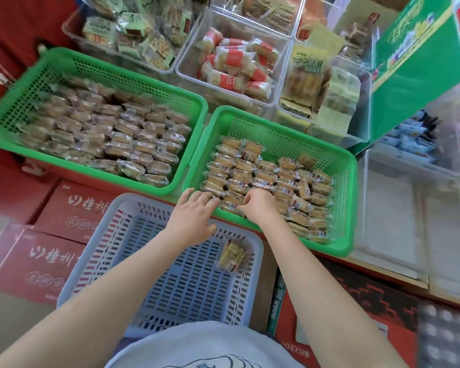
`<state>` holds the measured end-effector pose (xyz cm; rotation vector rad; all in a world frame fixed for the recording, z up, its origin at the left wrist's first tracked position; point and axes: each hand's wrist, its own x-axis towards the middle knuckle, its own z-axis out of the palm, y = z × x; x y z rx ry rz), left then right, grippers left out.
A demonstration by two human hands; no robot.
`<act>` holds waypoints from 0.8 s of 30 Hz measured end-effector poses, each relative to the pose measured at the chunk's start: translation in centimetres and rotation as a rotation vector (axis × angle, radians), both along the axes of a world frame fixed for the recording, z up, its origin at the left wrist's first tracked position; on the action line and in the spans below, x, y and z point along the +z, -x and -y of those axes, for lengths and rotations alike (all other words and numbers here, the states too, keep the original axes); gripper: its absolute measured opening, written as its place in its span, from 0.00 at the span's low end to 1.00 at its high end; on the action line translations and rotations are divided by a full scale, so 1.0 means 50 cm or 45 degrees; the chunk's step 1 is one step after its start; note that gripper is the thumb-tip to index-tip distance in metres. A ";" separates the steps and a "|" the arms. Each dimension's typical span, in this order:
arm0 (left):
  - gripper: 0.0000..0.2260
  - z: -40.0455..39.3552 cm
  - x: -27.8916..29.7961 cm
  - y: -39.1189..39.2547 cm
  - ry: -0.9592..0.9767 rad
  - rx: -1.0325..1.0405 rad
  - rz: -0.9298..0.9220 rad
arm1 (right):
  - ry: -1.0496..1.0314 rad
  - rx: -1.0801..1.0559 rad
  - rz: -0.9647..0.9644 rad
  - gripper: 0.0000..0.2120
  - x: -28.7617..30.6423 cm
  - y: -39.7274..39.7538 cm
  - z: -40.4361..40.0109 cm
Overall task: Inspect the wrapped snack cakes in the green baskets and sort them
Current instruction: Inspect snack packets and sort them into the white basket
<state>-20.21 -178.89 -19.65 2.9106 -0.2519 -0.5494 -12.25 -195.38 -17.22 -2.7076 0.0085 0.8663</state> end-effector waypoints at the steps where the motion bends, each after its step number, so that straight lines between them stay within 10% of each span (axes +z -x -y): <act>1: 0.29 0.001 -0.002 0.000 0.010 0.010 0.003 | 0.012 0.044 0.021 0.11 0.001 -0.001 -0.003; 24: 0.21 0.011 0.001 -0.015 -0.091 0.046 -0.017 | 0.272 0.558 0.000 0.10 0.006 -0.002 -0.048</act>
